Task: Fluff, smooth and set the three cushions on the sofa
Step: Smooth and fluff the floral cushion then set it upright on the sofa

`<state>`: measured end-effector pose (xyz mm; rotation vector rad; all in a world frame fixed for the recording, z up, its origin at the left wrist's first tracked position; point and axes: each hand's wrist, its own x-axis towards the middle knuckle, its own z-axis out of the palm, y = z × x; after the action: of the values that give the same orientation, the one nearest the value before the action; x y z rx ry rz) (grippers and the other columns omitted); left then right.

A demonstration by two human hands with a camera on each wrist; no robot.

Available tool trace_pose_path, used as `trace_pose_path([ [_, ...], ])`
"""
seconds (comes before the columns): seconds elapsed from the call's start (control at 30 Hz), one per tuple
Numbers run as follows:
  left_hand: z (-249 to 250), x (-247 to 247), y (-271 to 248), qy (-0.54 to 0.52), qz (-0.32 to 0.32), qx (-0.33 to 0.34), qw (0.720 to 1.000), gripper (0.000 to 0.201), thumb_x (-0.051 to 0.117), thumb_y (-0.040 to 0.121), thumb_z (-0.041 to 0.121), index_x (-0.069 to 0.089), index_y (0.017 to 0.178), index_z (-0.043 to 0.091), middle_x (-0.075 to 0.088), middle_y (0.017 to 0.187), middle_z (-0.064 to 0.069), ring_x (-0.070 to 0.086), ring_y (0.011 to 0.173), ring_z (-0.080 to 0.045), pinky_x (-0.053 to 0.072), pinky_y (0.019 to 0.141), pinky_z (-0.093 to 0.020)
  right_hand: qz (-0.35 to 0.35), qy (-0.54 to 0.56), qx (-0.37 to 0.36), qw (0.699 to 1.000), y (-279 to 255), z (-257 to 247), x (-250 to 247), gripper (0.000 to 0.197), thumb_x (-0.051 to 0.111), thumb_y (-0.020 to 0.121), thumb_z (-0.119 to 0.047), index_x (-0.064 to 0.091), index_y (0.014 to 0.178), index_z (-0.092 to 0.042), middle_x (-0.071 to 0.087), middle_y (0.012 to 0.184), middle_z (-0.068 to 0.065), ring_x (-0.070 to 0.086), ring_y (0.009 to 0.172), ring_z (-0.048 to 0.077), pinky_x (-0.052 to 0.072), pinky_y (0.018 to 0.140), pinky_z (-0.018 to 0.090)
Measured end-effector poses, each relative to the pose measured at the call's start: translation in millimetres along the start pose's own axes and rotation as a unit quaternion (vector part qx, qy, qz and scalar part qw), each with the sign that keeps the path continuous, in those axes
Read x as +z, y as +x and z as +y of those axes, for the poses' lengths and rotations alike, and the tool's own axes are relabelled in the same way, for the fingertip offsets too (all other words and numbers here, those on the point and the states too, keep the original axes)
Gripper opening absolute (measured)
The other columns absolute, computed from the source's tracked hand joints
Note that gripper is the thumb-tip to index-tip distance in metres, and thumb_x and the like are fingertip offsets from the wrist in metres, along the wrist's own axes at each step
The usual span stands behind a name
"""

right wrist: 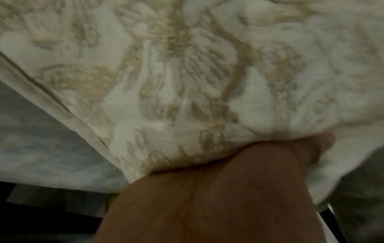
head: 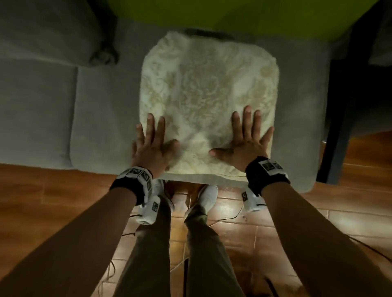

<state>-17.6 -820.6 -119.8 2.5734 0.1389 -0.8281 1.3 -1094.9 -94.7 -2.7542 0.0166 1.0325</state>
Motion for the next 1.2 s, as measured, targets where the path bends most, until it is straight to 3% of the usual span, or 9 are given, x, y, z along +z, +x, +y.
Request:
trace_pose_path([
  [0.17,14,-18,-25,-0.213,0.137,-0.088,0.963,0.091,0.031,0.087,0.080,-0.004,0.158,0.034,-0.009,0.168,0.001,-0.002,0.154,-0.023,0.013,0.123,-0.050,0.256,0.055,-0.116,0.958,-52,-29,-22,0.085,0.041,0.097,-0.066,0.007,0.163,-0.024,-0.008,0.171,0.006,-0.012,0.156,0.031,-0.011,0.116,0.072],
  [0.27,24,-16,-42,-0.209,0.153,-0.012,0.966,0.076,0.027,0.093,0.074,-0.005,0.156,0.046,-0.012,0.168,0.006,-0.009,0.154,-0.021,0.012,0.122,-0.048,0.321,-0.004,-0.232,0.918,-50,-57,-14,0.068,0.041,0.102,-0.054,0.023,0.160,-0.025,0.003,0.169,0.005,-0.005,0.157,0.030,-0.008,0.118,0.069],
  [0.47,4,5,-26,-0.163,0.050,-0.042,0.984,0.084,0.045,0.093,0.065,0.000,0.158,0.036,-0.020,0.163,0.009,-0.005,0.154,-0.025,0.007,0.124,-0.052,0.121,-0.126,-0.137,0.975,15,-63,33,0.086,0.022,0.092,-0.083,-0.018,0.157,-0.042,-0.033,0.164,-0.007,-0.028,0.152,0.025,-0.010,0.117,0.070],
  [0.53,-12,10,-16,-0.181,0.053,-0.132,0.973,0.095,0.041,0.081,0.084,-0.005,0.155,0.044,-0.001,0.168,0.001,0.009,0.152,-0.029,0.014,0.121,-0.055,0.091,-0.129,-0.120,0.980,31,-69,35,0.083,0.013,0.092,-0.083,-0.036,0.148,-0.044,-0.050,0.153,-0.008,-0.042,0.145,0.023,-0.019,0.114,0.068],
  [0.63,-35,9,-11,-0.221,0.040,-0.217,0.950,0.102,0.018,0.076,0.092,0.028,0.153,0.027,0.041,0.153,-0.013,0.040,0.137,-0.038,0.031,0.112,-0.054,0.049,-0.130,-0.089,0.986,48,-75,23,0.082,0.006,0.090,-0.083,-0.047,0.138,-0.043,-0.057,0.147,-0.006,-0.050,0.139,0.024,-0.025,0.110,0.068],
  [0.8,-74,-8,-26,-0.283,0.053,-0.213,0.934,0.038,0.052,0.093,0.059,0.068,0.103,0.026,0.069,0.105,-0.003,0.062,0.094,-0.024,0.043,0.077,-0.032,0.069,-0.114,-0.115,0.984,37,-68,22,0.084,0.009,0.091,-0.083,-0.041,0.144,-0.042,-0.051,0.153,-0.005,-0.044,0.144,0.024,-0.020,0.112,0.070],
  [0.93,-95,-7,-31,-0.250,0.102,-0.241,0.932,0.034,0.060,0.091,0.054,0.070,0.105,0.025,0.070,0.099,-0.003,0.064,0.091,-0.024,0.042,0.072,-0.029,0.125,-0.110,-0.158,0.973,15,-63,25,0.088,0.021,0.092,-0.081,-0.018,0.158,-0.037,-0.030,0.166,0.000,-0.025,0.153,0.028,-0.005,0.114,0.075],
  [1.07,-68,-16,-31,-0.279,0.174,-0.251,0.910,0.043,0.055,0.096,0.043,0.057,0.131,0.018,0.061,0.129,-0.012,0.058,0.116,-0.034,0.042,0.085,-0.033,0.213,-0.074,-0.221,0.949,-13,-69,-1,0.078,0.032,0.097,-0.071,0.015,0.162,-0.032,-0.005,0.172,0.003,-0.010,0.157,0.029,-0.005,0.117,0.071],
  [1.2,3,-38,-63,-0.216,0.199,-0.047,0.955,0.073,0.041,0.096,0.062,0.011,0.157,0.036,0.004,0.167,0.002,0.009,0.152,-0.028,0.017,0.119,-0.046,0.323,0.031,-0.194,0.926,-32,-60,-18,0.072,0.039,0.098,-0.063,0.026,0.160,-0.029,0.002,0.171,0.004,-0.003,0.157,0.032,-0.004,0.118,0.069],
])
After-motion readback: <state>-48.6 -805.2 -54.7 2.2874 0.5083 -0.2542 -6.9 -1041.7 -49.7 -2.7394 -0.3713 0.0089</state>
